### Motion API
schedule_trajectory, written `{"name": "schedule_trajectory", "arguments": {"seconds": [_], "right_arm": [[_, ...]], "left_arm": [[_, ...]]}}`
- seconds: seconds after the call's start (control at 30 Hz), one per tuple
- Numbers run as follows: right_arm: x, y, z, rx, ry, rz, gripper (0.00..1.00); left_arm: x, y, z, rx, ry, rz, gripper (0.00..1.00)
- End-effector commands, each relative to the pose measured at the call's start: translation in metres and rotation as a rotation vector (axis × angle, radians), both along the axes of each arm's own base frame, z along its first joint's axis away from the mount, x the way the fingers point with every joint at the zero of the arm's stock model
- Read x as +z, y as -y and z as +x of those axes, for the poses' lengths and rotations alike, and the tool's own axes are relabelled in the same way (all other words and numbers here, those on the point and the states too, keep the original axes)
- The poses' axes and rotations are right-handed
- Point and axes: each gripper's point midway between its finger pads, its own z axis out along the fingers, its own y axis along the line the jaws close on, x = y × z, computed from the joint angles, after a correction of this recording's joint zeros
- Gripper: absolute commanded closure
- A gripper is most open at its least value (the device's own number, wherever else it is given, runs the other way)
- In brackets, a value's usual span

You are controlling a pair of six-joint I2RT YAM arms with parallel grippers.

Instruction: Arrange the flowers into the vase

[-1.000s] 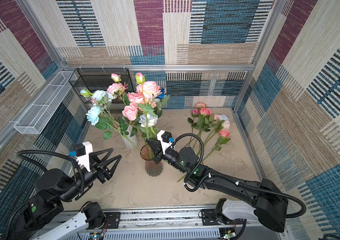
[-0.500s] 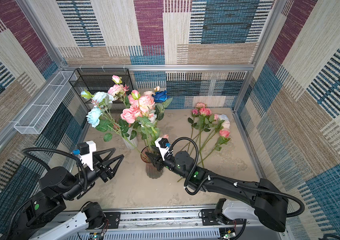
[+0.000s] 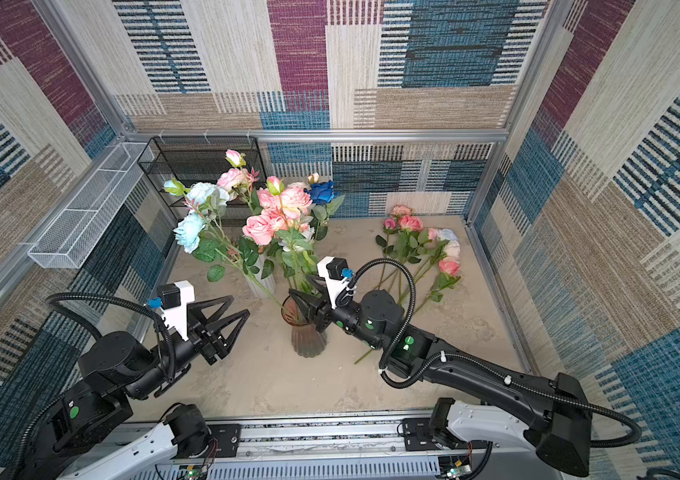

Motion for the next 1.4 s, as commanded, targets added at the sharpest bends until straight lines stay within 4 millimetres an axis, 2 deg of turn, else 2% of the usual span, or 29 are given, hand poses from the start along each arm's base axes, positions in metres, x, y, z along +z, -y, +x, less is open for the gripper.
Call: {"name": "schedule_trajectory", "arguments": {"seconds": [0.0,0.17,0.37,0.53,0.6,0.73,0.93,1.2,1.3,1.37], "right_arm": [[-0.006,-0.003,0.012,-0.049,-0.07,-0.072,0.5],[-0.001,-0.005,0.029,-0.131,-0.11,-0.099,0.57],[0.006,-0.004,0.036,-0.168,-0.089,-0.097,0.6],[0.006,-0.005,0.042,-0.198,-0.082,-0.111,0.77],[0.003,-0.005,0.044,-0.208,-0.082,-0.117,0.86],[0.003,-0.003,0.038,-0.183,-0.065,-0.107,1.0],[-0.014,0.001,0.033,-0.172,-0.059,-0.125,1.0],[-0.059,-0.002,0.026,-0.127,-0.102,-0.157,1.0],[-0.062,-0.001,0.021,-0.104,-0.111,-0.146,0.91],[-0.055,0.0,0.016,-0.081,-0.099,-0.128,0.82]], "left_arm": [[0.007,-0.002,-0.001,0.002,0.013,-0.022,0.32],[0.008,-0.003,-0.002,0.001,0.014,-0.022,0.32],[0.008,-0.002,-0.003,-0.004,0.015,-0.023,0.32],[0.009,-0.002,-0.003,-0.007,0.016,-0.026,0.32],[0.008,-0.002,-0.003,-0.005,0.015,-0.025,0.32],[0.007,-0.003,-0.003,-0.004,0.013,-0.025,0.32],[0.002,0.0,-0.001,-0.001,0.005,-0.019,0.32],[-0.005,0.002,0.004,0.01,-0.006,-0.007,0.32],[-0.008,0.001,0.005,0.017,-0.013,-0.002,0.32],[-0.008,0.0,0.005,0.021,-0.014,0.0,0.32]]}}
